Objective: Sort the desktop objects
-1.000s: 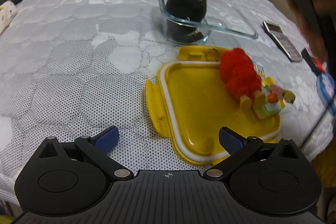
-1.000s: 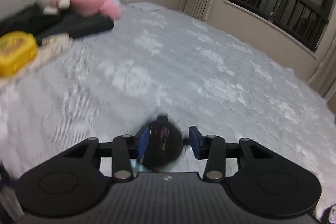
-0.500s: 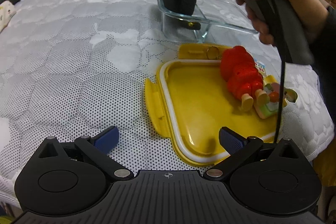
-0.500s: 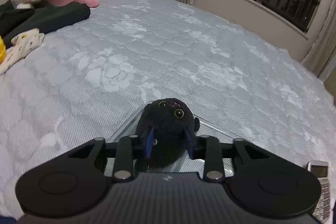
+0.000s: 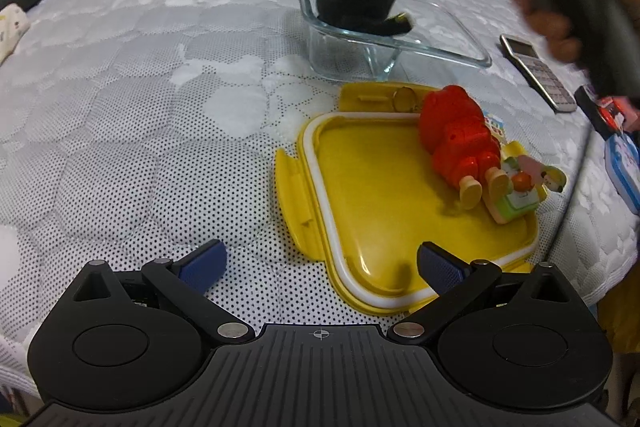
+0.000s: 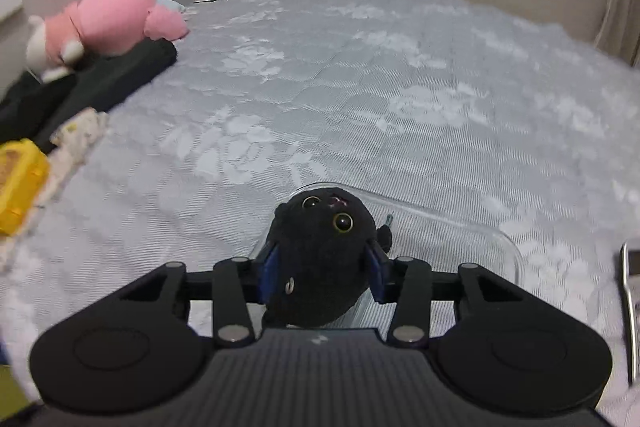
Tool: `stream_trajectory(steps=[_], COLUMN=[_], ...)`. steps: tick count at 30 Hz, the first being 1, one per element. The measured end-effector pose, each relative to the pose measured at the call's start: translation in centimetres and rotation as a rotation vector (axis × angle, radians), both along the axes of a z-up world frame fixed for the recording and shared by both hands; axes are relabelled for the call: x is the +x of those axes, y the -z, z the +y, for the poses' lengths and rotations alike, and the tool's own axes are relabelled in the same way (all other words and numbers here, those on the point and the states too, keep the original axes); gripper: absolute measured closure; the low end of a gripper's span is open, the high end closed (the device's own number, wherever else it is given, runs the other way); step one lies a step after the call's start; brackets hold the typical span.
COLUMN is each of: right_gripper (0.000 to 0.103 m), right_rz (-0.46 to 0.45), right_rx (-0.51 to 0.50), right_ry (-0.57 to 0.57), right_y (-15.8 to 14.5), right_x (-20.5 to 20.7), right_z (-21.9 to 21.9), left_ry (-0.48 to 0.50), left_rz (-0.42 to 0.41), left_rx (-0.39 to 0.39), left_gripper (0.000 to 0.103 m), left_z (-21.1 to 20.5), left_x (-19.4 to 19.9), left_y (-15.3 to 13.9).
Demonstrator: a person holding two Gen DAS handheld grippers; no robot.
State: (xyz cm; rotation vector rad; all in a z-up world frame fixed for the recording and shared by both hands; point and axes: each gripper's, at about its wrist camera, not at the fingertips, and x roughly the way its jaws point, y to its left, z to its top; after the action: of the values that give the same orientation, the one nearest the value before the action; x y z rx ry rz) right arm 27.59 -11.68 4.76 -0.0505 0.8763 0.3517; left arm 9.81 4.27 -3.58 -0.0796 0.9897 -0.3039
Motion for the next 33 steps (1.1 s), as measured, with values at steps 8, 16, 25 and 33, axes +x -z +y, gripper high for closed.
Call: stream_trajectory(steps=[8, 16, 25, 33], right_gripper=[0.050, 0.066, 0.065, 0.050], right_rz=[0.128, -0.022, -0.016, -0.090], right_rx=[-0.040, -0.100, -0.174, -0.190], right_ry=[-0.013, -0.030, -0.061, -0.022], right_y=[1.0, -0.5, 2.8, 2.9], right_x=[3.3, 1.1, 0.0, 1.4], right_z=[1.5, 1.8, 3.6, 3.9], left_ry=[0.015, 0.003, 0.017, 0.015], left_rz=[-0.002, 0.000, -0.003, 0.000], left_rx=[0.013, -0.005, 0.012, 0.005], left_gripper=[0.000, 0.000, 0.000, 0.000], left_z=[-0.5, 0.0, -0.6, -0.3], left_x=[-0.3, 0.0, -0.2, -0.3], left_y=[-0.1, -0.1, -0.2, -0.1])
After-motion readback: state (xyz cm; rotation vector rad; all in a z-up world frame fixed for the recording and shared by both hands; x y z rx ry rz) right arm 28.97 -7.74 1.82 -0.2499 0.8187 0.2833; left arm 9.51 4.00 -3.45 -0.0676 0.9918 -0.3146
